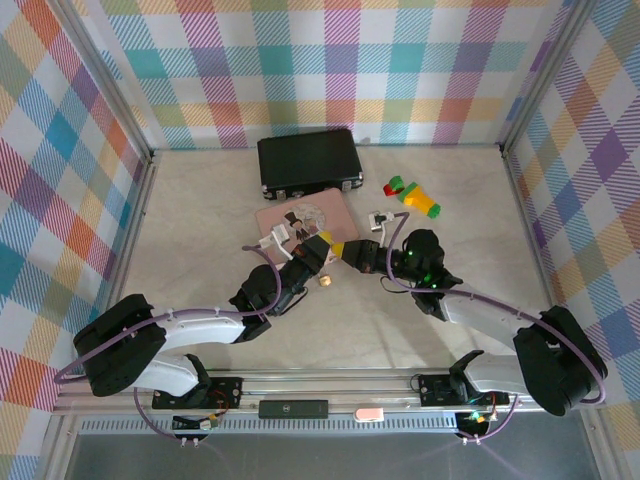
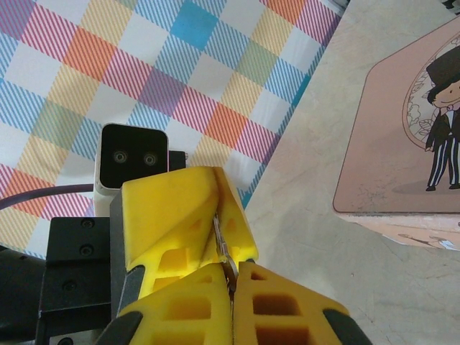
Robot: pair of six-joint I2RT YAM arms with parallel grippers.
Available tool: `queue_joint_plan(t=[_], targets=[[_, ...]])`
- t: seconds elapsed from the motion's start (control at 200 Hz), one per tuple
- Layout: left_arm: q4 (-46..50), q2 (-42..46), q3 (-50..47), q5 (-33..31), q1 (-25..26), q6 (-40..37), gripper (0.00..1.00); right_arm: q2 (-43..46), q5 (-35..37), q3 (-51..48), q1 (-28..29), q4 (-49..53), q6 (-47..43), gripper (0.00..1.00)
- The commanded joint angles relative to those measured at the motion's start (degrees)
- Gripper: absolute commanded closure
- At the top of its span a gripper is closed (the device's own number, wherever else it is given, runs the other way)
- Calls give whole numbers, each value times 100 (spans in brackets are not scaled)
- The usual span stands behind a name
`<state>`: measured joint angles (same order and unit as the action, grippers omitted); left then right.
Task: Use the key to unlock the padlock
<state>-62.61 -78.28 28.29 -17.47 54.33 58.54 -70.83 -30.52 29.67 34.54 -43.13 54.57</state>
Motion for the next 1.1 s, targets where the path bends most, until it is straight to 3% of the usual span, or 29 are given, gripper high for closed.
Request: queue_joint_plan(t=[0.0, 0.045, 0.135, 0.21, 0.435, 0.555, 0.71, 0.92, 1.095], targets=[[-281, -29, -116, -37, 65, 34, 99, 261, 60, 91, 33, 240, -418, 100], [-291, 8, -175, -41, 65, 39, 86, 312, 52, 156, 26, 488, -603, 100], [-34, 296, -373, -158, 62, 6, 51, 433, 22, 302, -30, 1206, -972, 100], [784, 788, -499, -300, 46, -47, 39, 544, 19, 433, -94, 1878, -1346, 100], [4199, 2394, -516, -529, 32, -460, 34, 628, -55, 764, -352, 3718, -2468, 100], [5085, 2555, -515, -289, 34, -533, 34, 528, 26, 892, -504, 4433, -2911, 100], [5354, 1825, -316, -18, 149, -615, 36, 484, 280, 948, -628, 4961, -3119, 100], [5697, 204, 639, -506, 342, -849, 36, 567, 555, 797, -677, 5179, -3049, 100], [5322, -853, 1083, -801, 342, -951, 36, 852, 766, 641, -736, 5243, -2991, 100]])
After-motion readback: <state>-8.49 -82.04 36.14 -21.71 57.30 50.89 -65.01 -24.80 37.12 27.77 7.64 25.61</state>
